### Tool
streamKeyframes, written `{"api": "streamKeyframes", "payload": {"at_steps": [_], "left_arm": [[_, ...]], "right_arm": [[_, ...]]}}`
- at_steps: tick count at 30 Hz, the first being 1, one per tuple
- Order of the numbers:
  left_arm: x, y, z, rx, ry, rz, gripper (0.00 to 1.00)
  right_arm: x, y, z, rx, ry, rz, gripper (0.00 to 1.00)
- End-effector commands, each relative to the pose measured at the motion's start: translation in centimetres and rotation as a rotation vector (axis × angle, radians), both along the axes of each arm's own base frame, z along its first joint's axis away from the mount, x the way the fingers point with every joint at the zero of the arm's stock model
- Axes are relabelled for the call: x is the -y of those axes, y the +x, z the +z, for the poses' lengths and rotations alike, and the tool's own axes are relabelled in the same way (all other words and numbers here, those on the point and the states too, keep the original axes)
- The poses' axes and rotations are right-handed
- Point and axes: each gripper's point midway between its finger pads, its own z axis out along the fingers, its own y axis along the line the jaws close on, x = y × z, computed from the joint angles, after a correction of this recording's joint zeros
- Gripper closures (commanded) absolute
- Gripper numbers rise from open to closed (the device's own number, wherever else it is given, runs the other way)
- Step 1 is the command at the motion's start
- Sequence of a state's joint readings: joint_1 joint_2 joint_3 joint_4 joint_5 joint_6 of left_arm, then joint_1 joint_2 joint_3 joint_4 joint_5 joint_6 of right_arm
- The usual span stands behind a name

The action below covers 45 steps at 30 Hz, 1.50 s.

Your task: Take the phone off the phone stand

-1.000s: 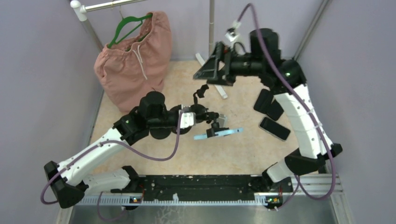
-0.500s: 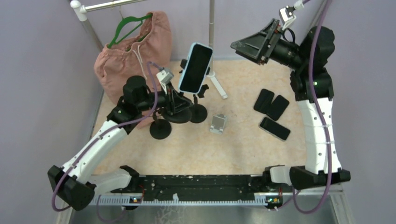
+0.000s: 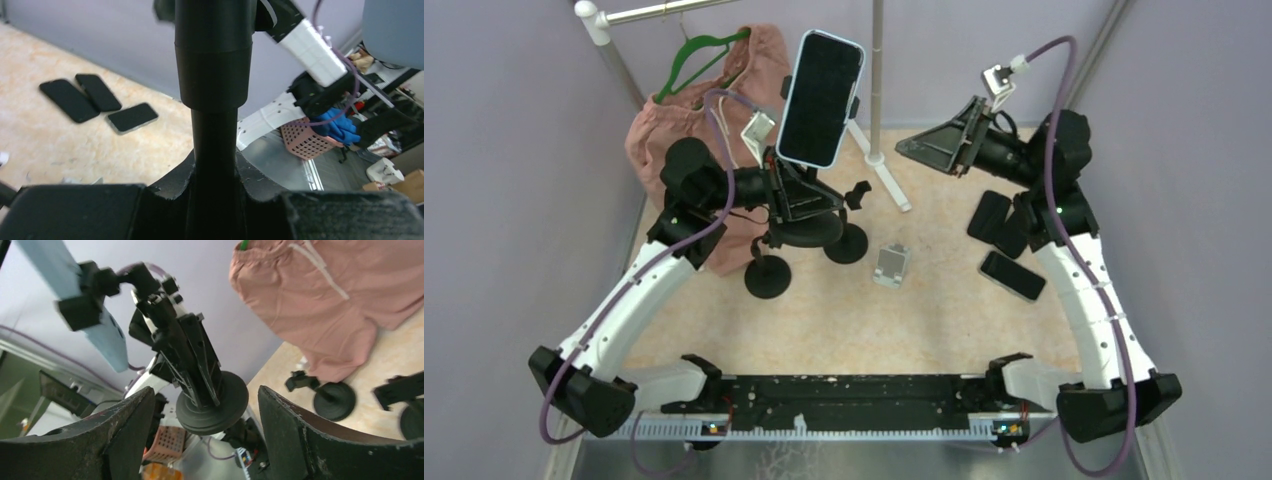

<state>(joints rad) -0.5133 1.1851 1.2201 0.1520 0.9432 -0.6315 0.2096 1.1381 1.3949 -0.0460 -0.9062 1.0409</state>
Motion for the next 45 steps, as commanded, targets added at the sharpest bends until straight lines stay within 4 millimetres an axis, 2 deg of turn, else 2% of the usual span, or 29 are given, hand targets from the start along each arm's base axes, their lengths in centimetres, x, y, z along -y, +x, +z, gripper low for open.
{"api": "streamKeyframes", "payload": {"at_steps": [1,3,6,11,16,20,24,29,30,31,32,33,34,35,37,38,41,45], "left_arm": [[-0.9,-3.1,5.7,0.168,-0.108,-0.093,1.0],[-1.0,-3.2,5.5,0.164,-0.103,-0.099,1.0],[-1.0,-3.5,5.0,0.147,-0.094,-0.112,1.0],[-1.1,-3.7,4.5,0.134,-0.088,-0.119,1.0],[-1.0,-3.7,3.8,0.12,-0.08,-0.123,1.0],[-0.9,-3.6,3.0,0.106,-0.065,-0.13,1.0],[-0.8,-3.7,2.5,0.115,-0.055,-0.143,1.0],[-0.8,-4.1,1.8,0.129,-0.035,-0.166,1.0],[-0.8,-4.2,1.7,0.129,-0.031,-0.173,1.0],[-0.8,-4.2,1.5,0.128,-0.028,-0.169,1.0],[-0.8,-4.2,1.5,0.128,-0.027,-0.163,1.0],[-0.8,-4.1,1.3,0.133,-0.025,-0.157,1.0],[-0.8,-4.0,1.1,0.136,-0.021,-0.15,1.0],[-0.8,-3.8,0.8,0.127,-0.011,-0.139,0.9],[-0.7,-3.5,0.0,0.115,0.012,-0.125,0.47],[-0.8,-3.3,-0.3,0.112,0.022,-0.115,0.39],[-1.0,-3.3,-0.6,0.146,0.034,-0.102,0.18],[-1.3,-4.3,0.1,0.23,-0.003,-0.125,0.15]], "right_arm": [[-2.7,-3.2,2.7,0.17,0.04,0.083,0.26],[-3.1,-3.8,3.9,0.218,0.062,0.103,0.25],[-2.5,-5.1,7.8,0.343,0.134,0.09,0.18],[-2.4,-5.5,11.9,0.441,0.202,0.088,0.12],[-4.1,-5.5,13.4,0.475,0.209,0.104,0.11],[-5.6,-5.4,14.4,0.482,0.227,0.131,0.16],[-7.7,-4.5,13.9,0.447,0.195,0.159,0.24],[-9.4,-3.8,13.3,0.422,0.173,0.18,0.31],[-9.6,-3.5,13.0,0.413,0.16,0.176,0.36],[-9.5,-3.5,13.0,0.416,0.159,0.174,0.47],[-9.5,-3.5,12.7,0.413,0.162,0.171,0.61],[-9.4,-3.4,12.6,0.412,0.168,0.159,0.8],[-9.2,-3.5,12.6,0.417,0.175,0.148,0.93],[-9.1,-3.6,12.6,0.421,0.18,0.143,1.0],[-8.9,-3.9,12.3,0.421,0.179,0.145,1.0],[-8.9,-4.1,12.1,0.417,0.174,0.155,1.0],[-8.8,-4.9,10.8,0.41,0.163,0.187,1.0],[-8.4,-5.5,9.3,0.402,0.184,0.19,1.0]]}}
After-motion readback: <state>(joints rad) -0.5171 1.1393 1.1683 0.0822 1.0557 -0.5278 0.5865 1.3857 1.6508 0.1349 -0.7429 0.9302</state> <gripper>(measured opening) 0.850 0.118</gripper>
